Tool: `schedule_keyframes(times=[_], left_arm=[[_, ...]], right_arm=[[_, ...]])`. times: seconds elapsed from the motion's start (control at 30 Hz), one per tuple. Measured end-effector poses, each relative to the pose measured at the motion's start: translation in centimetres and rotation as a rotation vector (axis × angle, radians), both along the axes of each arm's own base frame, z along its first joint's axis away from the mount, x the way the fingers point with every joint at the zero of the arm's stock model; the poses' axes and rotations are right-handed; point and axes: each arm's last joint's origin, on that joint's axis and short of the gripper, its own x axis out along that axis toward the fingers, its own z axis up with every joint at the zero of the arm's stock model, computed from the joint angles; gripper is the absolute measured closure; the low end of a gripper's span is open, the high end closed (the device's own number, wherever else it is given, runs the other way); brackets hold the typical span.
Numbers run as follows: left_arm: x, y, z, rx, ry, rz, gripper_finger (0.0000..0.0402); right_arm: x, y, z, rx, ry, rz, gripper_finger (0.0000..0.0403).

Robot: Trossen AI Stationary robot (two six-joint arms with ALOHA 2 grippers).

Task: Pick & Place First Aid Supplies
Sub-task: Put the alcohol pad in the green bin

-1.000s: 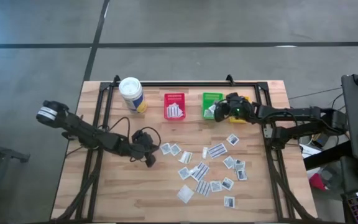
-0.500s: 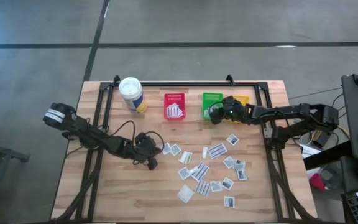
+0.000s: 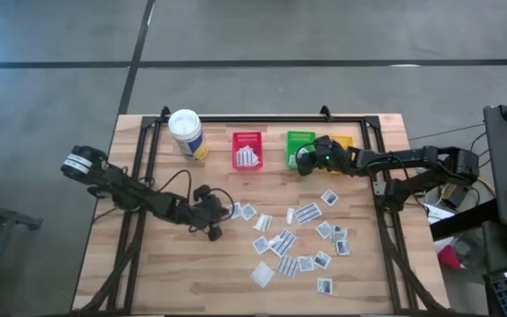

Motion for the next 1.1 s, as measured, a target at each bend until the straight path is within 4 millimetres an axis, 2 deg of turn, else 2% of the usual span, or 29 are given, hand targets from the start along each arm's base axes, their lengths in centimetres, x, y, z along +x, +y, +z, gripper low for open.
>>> schedule_keyframes(times=[0.23,0.43,0.6,0.8,1.0,1.1], left_arm=[[0.5,-0.1,0.5,0.016,0.013,-0.111,0.0371],[1.0,0.0,0.9,-0.007,0.016,-0.192,0.0371],[0.9,0.1,0.8,0.027,0.022,-0.186,0.0371],[0.8,0.3,0.7,0.053,0.020,-0.153,0.0371],[1.0,0.4,0.5,0.037,0.019,-0.136,0.0371],[1.3,0.9,0.2,-0.014,0.003,-0.073,0.0371]], right_arm=[[0.1,-0.7,0.9,-0.036,-0.018,-0.036,0.0316],[1.4,-0.5,2.7,-0.016,-0.091,0.052,0.0307],[2.8,1.9,3.7,-0.001,-0.134,0.190,0.0319],[3.5,5.3,3.8,-0.068,-0.113,0.250,0.0338],[3.6,5.8,3.8,-0.082,-0.110,0.269,0.0345],[3.8,5.8,4.1,-0.084,-0.145,0.274,0.0343]])
